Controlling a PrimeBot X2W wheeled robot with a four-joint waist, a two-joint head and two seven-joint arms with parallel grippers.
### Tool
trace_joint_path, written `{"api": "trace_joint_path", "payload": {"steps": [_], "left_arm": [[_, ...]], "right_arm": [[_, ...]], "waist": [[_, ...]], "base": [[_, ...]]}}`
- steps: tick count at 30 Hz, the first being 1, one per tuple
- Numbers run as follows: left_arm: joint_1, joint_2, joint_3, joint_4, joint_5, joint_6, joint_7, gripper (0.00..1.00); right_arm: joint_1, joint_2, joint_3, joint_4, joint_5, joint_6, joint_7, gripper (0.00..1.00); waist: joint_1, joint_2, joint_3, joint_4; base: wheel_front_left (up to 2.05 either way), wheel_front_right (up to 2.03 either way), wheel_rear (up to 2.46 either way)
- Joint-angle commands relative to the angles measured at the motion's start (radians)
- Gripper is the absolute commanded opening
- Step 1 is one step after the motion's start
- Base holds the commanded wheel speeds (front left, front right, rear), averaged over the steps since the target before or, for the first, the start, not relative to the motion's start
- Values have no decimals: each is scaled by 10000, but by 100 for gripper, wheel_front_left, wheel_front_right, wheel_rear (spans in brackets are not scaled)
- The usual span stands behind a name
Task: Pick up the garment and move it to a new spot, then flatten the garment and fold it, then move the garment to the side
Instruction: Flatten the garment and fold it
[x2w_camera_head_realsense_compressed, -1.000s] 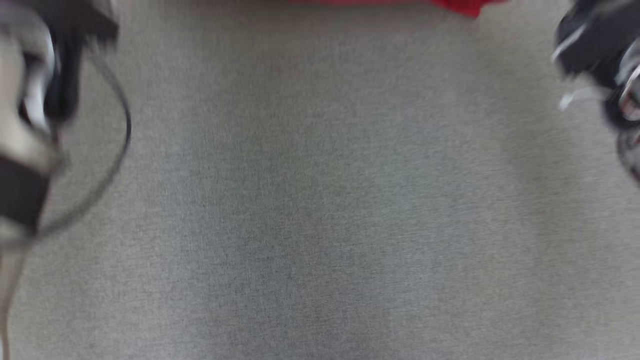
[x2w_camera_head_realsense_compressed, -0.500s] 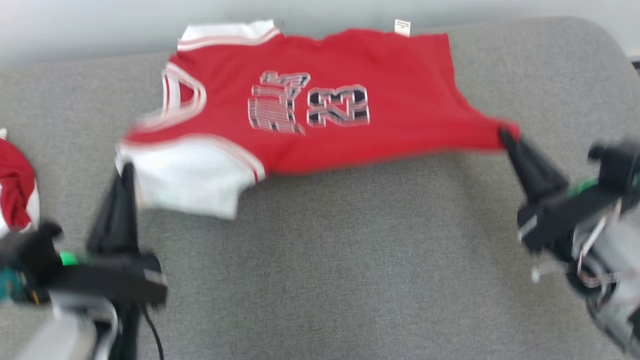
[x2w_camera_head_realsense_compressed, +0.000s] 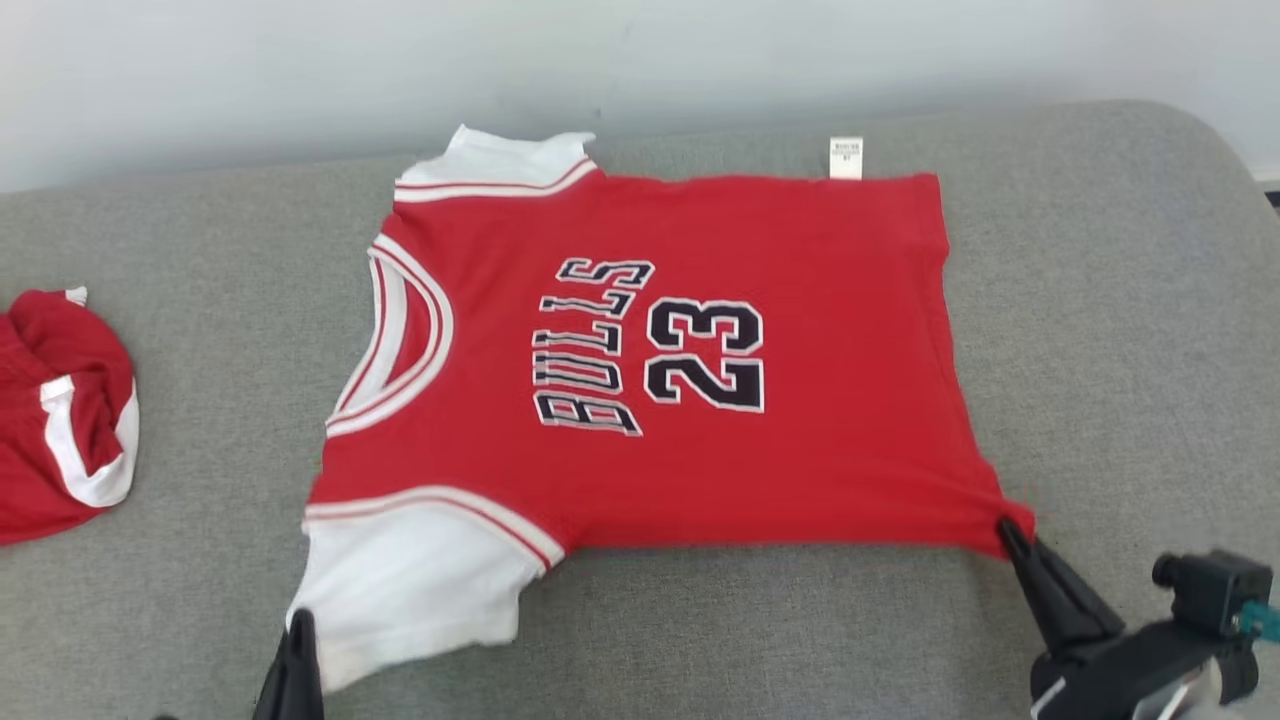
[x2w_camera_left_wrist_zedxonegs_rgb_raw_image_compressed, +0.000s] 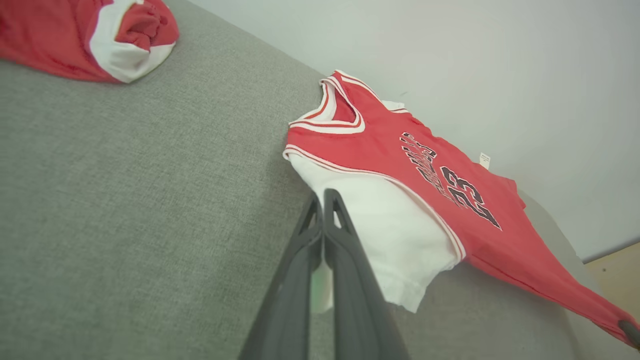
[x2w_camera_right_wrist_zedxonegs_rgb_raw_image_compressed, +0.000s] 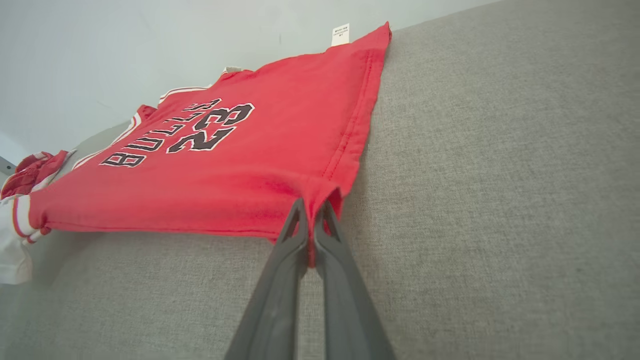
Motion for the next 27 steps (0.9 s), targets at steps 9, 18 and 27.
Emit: {"api": "trace_joint_path", "payload": {"steps": [9, 18, 27], "left_arm": [[1358, -740, 257, 694, 430, -589, -30, 0], [1505, -721, -60, 1021, 655, -922, 3, 0], [128, -101, -19, 1095, 1116, -1226, 308, 0]], "right_arm": [[1998, 377, -1034, -22, -571, -24, 13, 0], [3299, 634, -1941, -492, -1085, -24, 412, 0], [2373, 1206, -2114, -933, -1646, -24, 1214, 0]], "waist": [[1, 1, -670, 336], [1, 1, -991, 451], [1, 1, -899, 32]], "base": [[0, 0, 0], [0, 0, 0], [0, 0, 0]]}}
